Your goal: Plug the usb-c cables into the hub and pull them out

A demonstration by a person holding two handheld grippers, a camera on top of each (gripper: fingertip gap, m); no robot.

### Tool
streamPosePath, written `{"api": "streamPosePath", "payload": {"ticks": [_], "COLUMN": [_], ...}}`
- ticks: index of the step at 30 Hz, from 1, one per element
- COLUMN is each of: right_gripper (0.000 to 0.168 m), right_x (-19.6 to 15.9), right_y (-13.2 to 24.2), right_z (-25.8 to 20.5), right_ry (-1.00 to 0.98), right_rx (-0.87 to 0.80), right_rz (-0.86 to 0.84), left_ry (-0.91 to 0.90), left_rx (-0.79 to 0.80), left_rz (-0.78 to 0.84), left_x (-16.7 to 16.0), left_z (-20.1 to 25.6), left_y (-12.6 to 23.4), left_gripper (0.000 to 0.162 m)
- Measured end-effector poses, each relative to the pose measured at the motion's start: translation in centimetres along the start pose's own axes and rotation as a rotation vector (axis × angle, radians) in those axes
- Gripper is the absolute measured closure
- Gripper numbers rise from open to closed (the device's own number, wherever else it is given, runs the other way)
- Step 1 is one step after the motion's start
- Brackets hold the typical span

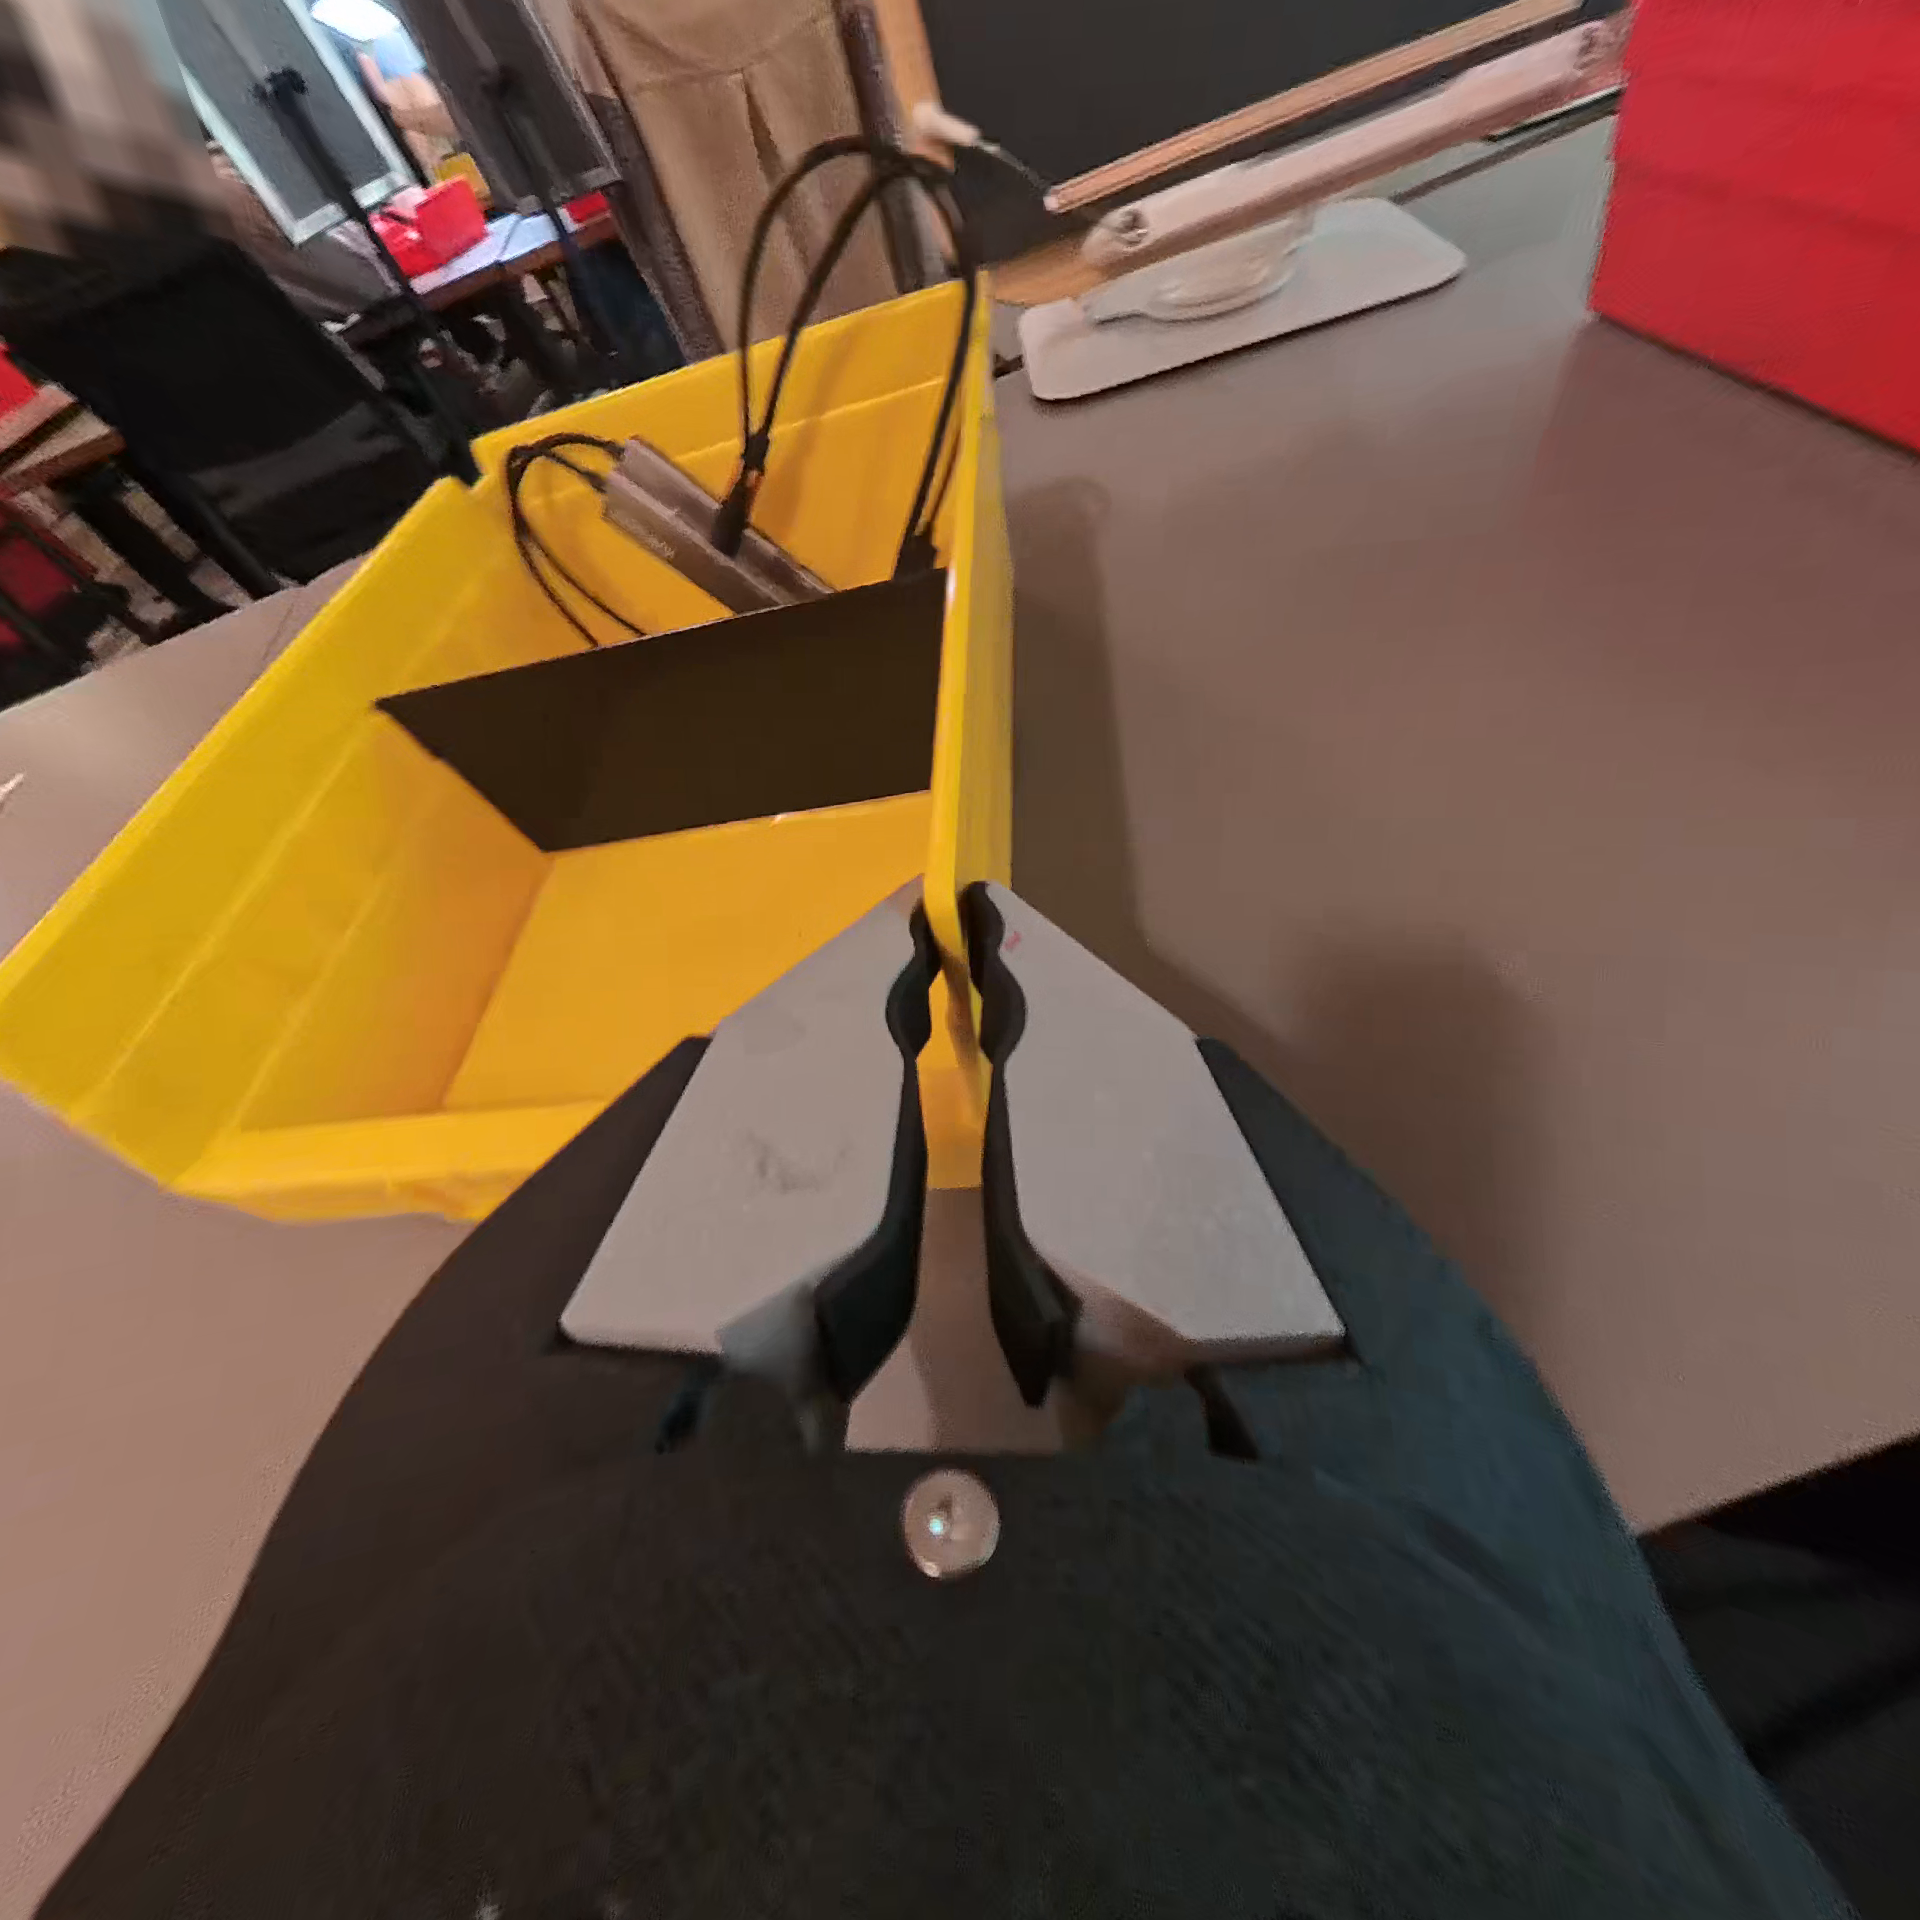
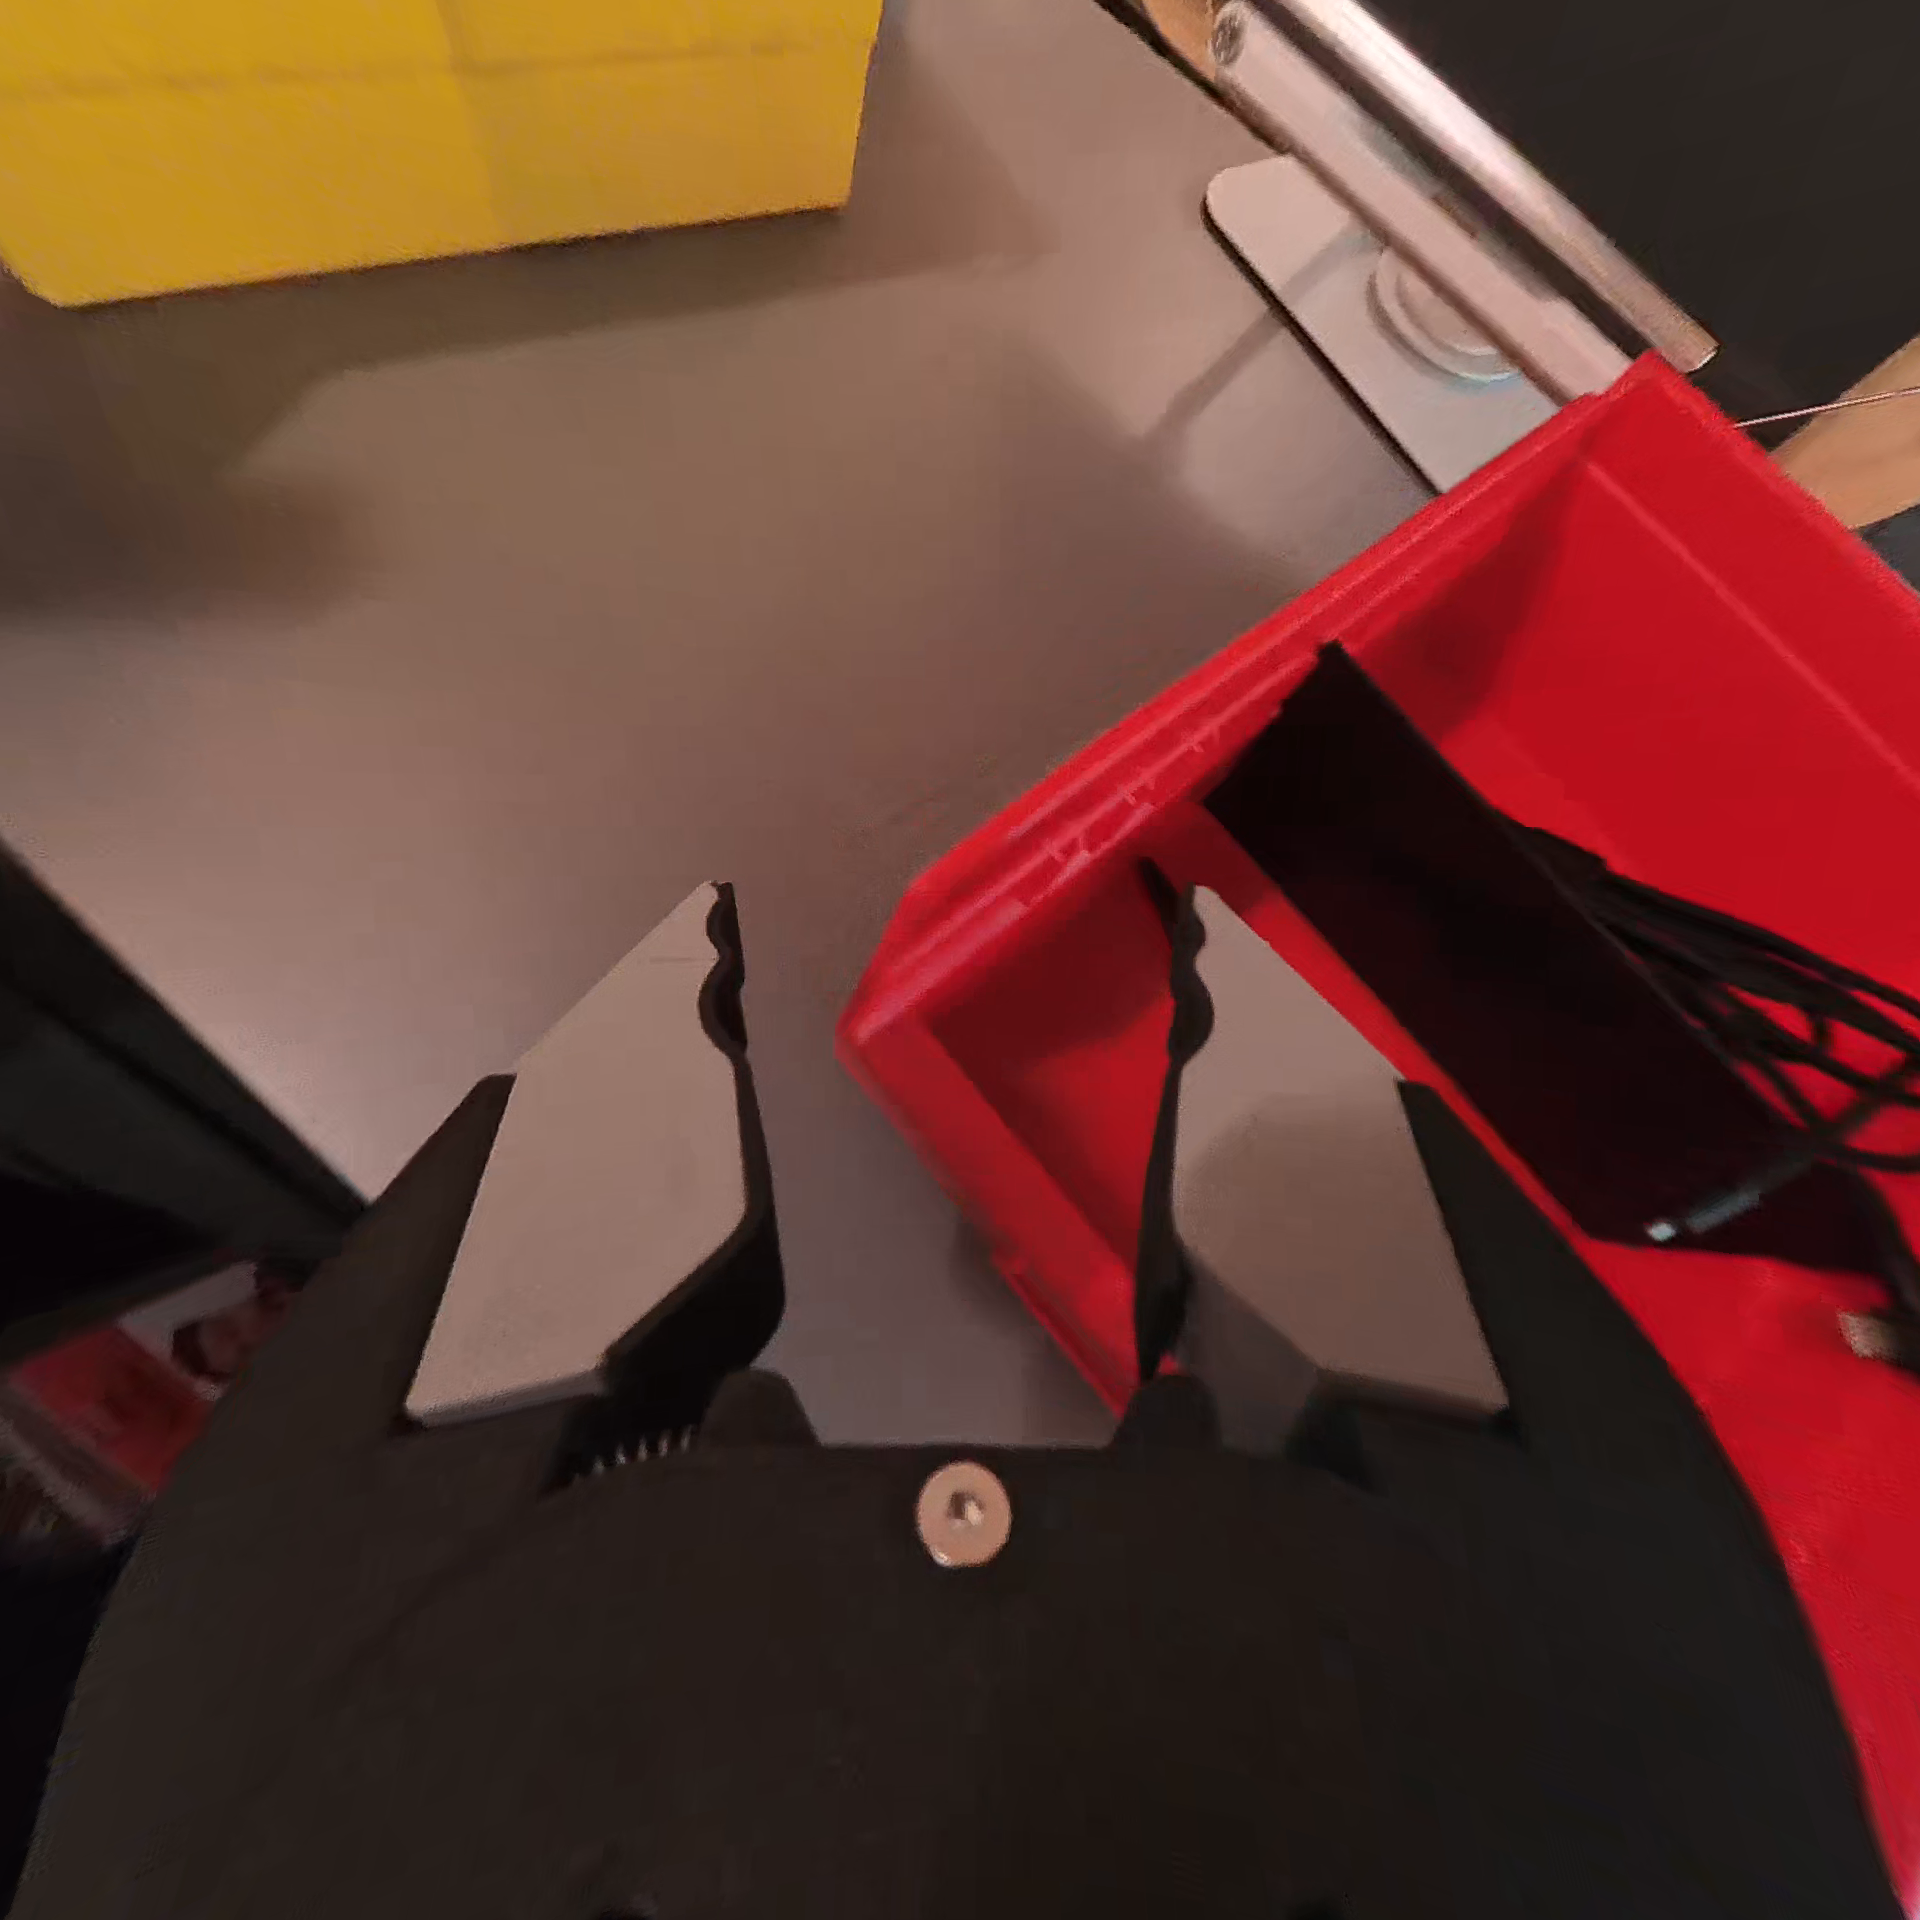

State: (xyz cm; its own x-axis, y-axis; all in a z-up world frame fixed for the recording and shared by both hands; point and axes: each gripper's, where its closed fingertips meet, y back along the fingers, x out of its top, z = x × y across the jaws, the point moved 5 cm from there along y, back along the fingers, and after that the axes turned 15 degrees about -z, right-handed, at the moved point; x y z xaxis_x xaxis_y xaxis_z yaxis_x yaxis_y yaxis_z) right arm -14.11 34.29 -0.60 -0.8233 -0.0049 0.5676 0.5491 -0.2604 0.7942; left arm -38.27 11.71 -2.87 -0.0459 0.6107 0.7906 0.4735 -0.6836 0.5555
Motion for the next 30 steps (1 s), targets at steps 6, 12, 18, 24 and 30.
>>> {"api": "streamPosePath", "payload": {"ticks": [6, 12, 18, 24, 30], "right_gripper": [0.112, 0.098, 0.127, 0.124, 0.120], "right_x": [-0.7, -3.7, -6.4, -5.3, -0.5], "right_y": [-4.9, -2.9, 0.7, 4.1, 5.3], "right_z": [0.2, 3.6, 7.0, 6.5, -0.1], "right_ry": [0.044, -0.002, -0.096, -0.103, 0.002], "right_rx": [-0.133, -0.083, -0.067, -0.031, 0.221], "right_rz": [-0.129, -0.243, -0.242, -0.115, 0.113], "left_ry": [0.074, 0.095, 0.144, 0.108, 0.044], "left_rx": [0.083, 0.130, 0.052, -0.083, -0.147], "left_rz": [0.010, 0.028, 0.010, 0.020, 0.073], "left_x": [-0.8, -0.8, -0.8, 0.3, 2.8], "left_z": [-2.2, -2.7, -2.7, -0.1, 0.2], "left_y": [-0.2, -0.6, -0.6, 0.2, 3.2], "left_gripper": [0.158, 0.158, 0.153, 0.148, 0.141]}}
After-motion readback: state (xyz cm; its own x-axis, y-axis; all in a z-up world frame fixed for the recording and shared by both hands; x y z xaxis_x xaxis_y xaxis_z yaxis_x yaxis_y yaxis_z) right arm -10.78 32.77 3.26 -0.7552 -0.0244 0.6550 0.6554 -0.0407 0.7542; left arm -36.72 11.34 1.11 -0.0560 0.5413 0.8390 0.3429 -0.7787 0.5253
